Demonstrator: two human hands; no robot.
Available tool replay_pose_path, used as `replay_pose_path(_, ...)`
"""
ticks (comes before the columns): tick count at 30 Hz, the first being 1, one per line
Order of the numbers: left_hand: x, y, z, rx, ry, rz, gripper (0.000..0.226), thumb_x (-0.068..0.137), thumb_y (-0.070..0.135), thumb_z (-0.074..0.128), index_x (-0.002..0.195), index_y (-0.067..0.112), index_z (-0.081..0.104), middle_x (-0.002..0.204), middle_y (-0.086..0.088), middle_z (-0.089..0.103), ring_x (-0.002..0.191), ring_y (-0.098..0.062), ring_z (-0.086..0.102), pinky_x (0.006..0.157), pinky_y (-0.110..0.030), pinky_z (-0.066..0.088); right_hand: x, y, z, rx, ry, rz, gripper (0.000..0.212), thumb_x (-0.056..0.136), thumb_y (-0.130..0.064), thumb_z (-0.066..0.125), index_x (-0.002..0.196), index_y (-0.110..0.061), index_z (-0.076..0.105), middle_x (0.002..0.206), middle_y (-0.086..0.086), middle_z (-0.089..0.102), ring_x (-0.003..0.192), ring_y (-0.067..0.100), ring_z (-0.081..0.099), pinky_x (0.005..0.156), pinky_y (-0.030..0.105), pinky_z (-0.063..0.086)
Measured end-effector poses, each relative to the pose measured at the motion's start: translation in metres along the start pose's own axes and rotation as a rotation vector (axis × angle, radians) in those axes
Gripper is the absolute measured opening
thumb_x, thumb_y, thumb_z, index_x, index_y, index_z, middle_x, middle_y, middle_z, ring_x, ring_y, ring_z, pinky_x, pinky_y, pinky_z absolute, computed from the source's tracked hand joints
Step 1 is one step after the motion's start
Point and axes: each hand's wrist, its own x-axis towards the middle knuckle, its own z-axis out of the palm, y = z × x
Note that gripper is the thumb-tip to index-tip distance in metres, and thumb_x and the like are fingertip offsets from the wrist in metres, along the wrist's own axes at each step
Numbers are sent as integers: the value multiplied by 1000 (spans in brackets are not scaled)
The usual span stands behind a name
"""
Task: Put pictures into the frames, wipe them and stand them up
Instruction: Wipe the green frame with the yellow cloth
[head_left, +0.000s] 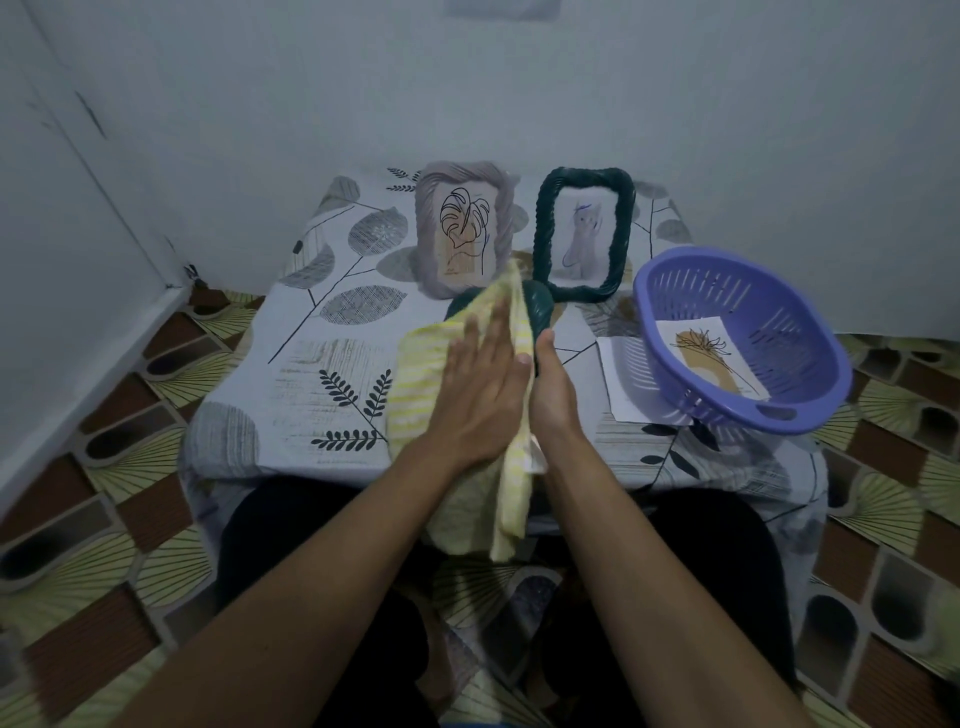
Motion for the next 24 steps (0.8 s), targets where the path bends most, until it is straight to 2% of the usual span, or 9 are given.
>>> replay_pose_path(3,-22,-6,9,24,-87,196,66,97,49,6,154,24,-13,156,19,-19,150,-7,-19,124,-37,-5,4,-14,-10,76,23,-18,55,102,-55,39,109,-11,71,107,14,74,101,30,70,92,41,56)
replay_pose_path(6,-34,-24,12,202,-84,247,63,97,57,2,151,34,-22,156,23,-21,150,-6,-19,123,-44,-3,7,-14,-20,60,55,-59,57,102,-55,39,124,-11,66,119,17,70,112,34,67,100,50,52)
replay_pose_path(9,-25,-39,7,307,-29,76,61,93,64,-6,142,41,-35,154,20,-36,149,-19,-26,119,-56,-14,5,-6,-20,-7,-13,-81,66,92,-64,47,127,-12,66,123,19,68,115,38,65,104,58,47)
replay_pose_path(11,-8,-42,-2,289,65,-93,62,94,61,-4,143,37,-34,149,14,-44,147,-28,-29,114,-58,-21,3,1,-19,-73,-31,-78,60,94,-63,48,118,-13,71,115,15,72,108,33,68,100,53,51)
replay_pose_path(14,18,-35,-18,304,191,-241,71,91,58,-5,153,27,-20,159,4,-31,149,-37,-22,113,-59,-17,-6,7,-12,-121,-93,-56,50,106,-49,34,112,-16,72,112,10,74,107,27,70,98,44,53)
replay_pose_path(16,20,-23,-18,245,201,-156,71,95,52,1,156,17,-14,165,0,-18,151,-32,-17,116,-55,-16,-11,4,-3,-129,-84,-49,47,106,-46,35,112,-16,71,112,11,74,106,26,70,96,42,53)
replay_pose_path(19,-2,-4,-6,51,148,99,67,100,45,9,156,14,-9,166,2,-10,152,-16,-15,123,-41,-8,-5,-9,-2,-193,-43,-102,42,107,-40,37,99,-18,72,92,2,76,93,19,71,81,29,56)
replay_pose_path(21,-21,-3,4,54,58,247,64,100,45,10,154,19,-13,162,10,-15,151,-10,-17,123,-36,-9,-3,-19,-6,-173,-5,-111,46,106,-44,38,101,-13,72,96,7,76,96,22,72,87,35,57)
replay_pose_path(24,-33,-21,7,150,-40,395,61,104,47,11,151,28,-21,159,18,-23,151,-10,-17,123,-39,-6,-3,-17,-12,-94,1,-50,58,101,-57,41,118,-9,69,115,15,72,109,31,68,101,51,51)
